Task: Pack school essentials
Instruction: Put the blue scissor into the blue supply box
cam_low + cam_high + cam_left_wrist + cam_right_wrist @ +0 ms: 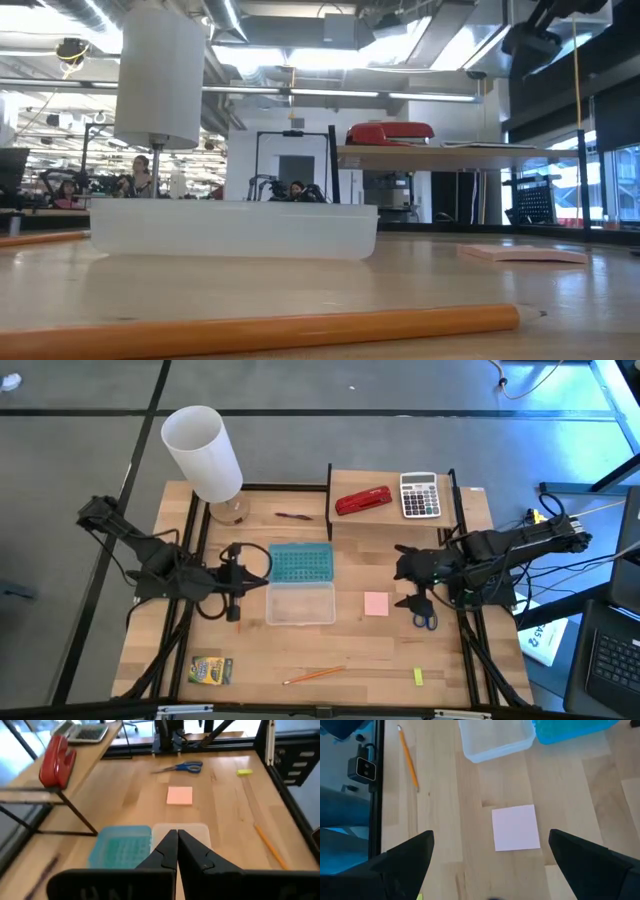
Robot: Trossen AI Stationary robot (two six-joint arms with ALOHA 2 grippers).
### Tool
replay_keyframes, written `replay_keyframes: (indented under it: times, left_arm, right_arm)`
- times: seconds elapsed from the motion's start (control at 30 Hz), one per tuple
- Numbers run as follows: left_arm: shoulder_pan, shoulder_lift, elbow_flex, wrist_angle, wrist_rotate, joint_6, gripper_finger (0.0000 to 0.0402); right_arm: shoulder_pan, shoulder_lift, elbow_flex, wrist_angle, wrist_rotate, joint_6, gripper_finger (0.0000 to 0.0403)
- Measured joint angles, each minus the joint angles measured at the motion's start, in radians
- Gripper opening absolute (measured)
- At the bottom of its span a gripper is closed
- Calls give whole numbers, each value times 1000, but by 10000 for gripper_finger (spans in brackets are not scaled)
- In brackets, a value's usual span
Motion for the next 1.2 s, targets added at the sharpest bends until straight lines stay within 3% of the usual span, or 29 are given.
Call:
replay_keyframes:
  times: [0.2,0.3,0.77,0.93,1.2]
  left_arm:
    - [73,3,0,0,195,-43,0]
    - [99,4,0,-3,245,-43,0]
    - [114,6,7,-1,254,20,0]
    - [114,38,96,-43,253,109,0]
    - [116,139,241,-199,255,110,0]
  right_arm:
    - [0,4,0,3,6,49,397]
    - [0,4,0,10,9,110,397]
    - [2,14,-7,23,10,558,397]
    - [5,39,-7,13,5,624,397]
    - [72,92,-7,-49,-18,807,397]
